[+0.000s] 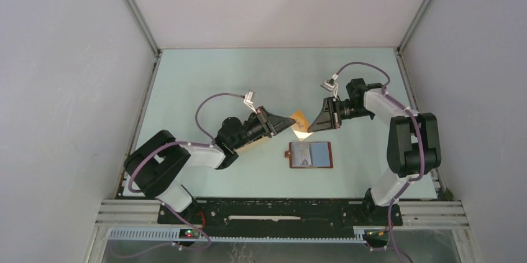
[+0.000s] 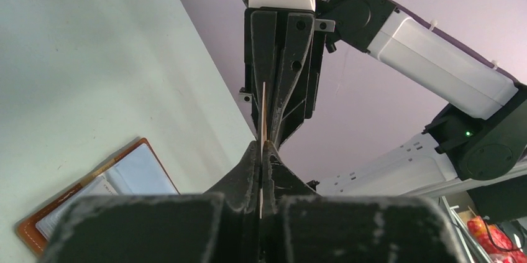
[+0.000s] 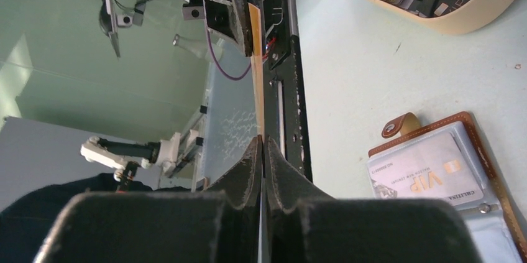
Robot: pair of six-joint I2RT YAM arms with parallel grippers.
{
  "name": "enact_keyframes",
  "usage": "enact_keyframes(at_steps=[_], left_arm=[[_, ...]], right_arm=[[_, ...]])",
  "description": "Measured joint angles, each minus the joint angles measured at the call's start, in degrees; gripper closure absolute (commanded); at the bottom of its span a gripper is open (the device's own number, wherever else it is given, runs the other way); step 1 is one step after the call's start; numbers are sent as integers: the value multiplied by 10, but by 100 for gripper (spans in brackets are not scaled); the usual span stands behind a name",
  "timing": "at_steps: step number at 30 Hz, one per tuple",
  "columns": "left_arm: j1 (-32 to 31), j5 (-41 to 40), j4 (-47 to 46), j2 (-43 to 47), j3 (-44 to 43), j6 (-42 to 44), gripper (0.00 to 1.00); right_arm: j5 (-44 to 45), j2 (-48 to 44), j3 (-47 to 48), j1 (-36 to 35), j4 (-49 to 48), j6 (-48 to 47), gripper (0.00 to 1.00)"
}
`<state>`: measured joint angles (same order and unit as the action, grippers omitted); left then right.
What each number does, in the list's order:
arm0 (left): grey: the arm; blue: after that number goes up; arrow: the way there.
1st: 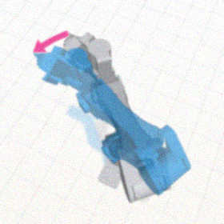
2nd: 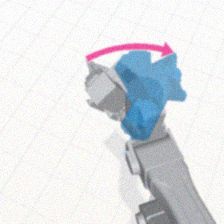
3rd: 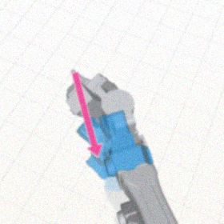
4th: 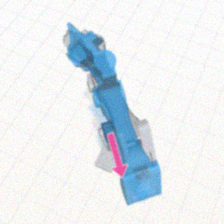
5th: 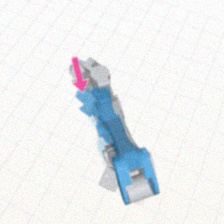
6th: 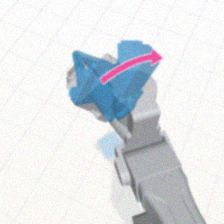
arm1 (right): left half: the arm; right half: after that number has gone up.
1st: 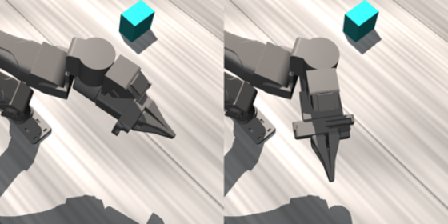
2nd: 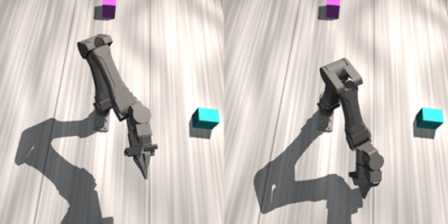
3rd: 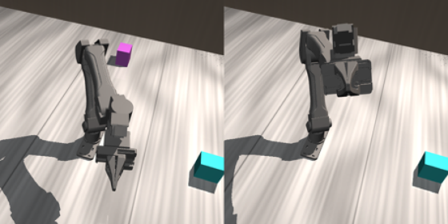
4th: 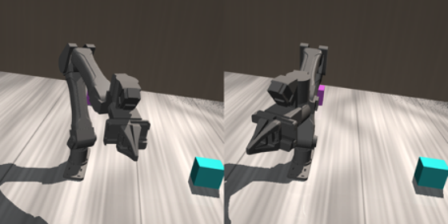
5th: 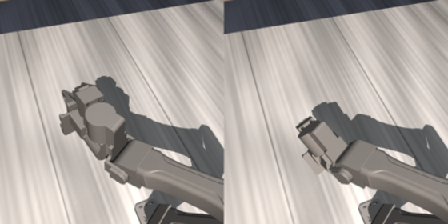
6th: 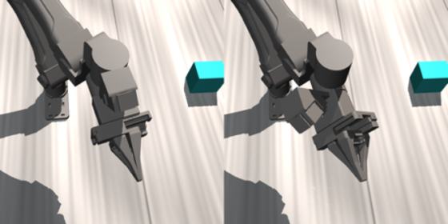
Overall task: Put the credit cards into the card holder
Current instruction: Insert the credit card into the card holder.
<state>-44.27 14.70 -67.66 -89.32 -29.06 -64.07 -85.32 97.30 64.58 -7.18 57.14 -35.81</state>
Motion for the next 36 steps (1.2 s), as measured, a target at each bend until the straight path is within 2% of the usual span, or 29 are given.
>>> enact_keyframes(at_steps=[1, 3, 5, 8, 11, 16, 18, 26, 36], left_arm=[[1, 4, 0, 0, 0, 0, 100], [4, 8, 2, 0, 0, 1, 100], [8, 15, 22, 4, 0, 11, 100], [12, 28, 93, 23, -1, 45, 100], [13, 49, 163, 30, -20, 75, 100], [12, 85, 217, 17, -63, 91, 100], [9, 95, 220, -1, -80, 92, 100], [-6, 125, 240, -92, -111, 91, 100], [-6, 129, 262, -146, -134, 92, 100]], right_arm=[[2, 0, 2, 0, 5, -3, 67], [18, 0, 9, -1, 22, -20, 55], [40, 0, 21, 5, 44, -45, 50], [78, -2, 34, 27, 66, -80, 48], [125, -13, 30, 75, 61, -87, 54], [227, -66, -23, 124, 5, -44, 79], [263, -75, -37, 118, -5, -23, 84], [358, -21, -43, 78, -26, 21, 88], [437, 34, -43, -14, -49, 59, 89]])
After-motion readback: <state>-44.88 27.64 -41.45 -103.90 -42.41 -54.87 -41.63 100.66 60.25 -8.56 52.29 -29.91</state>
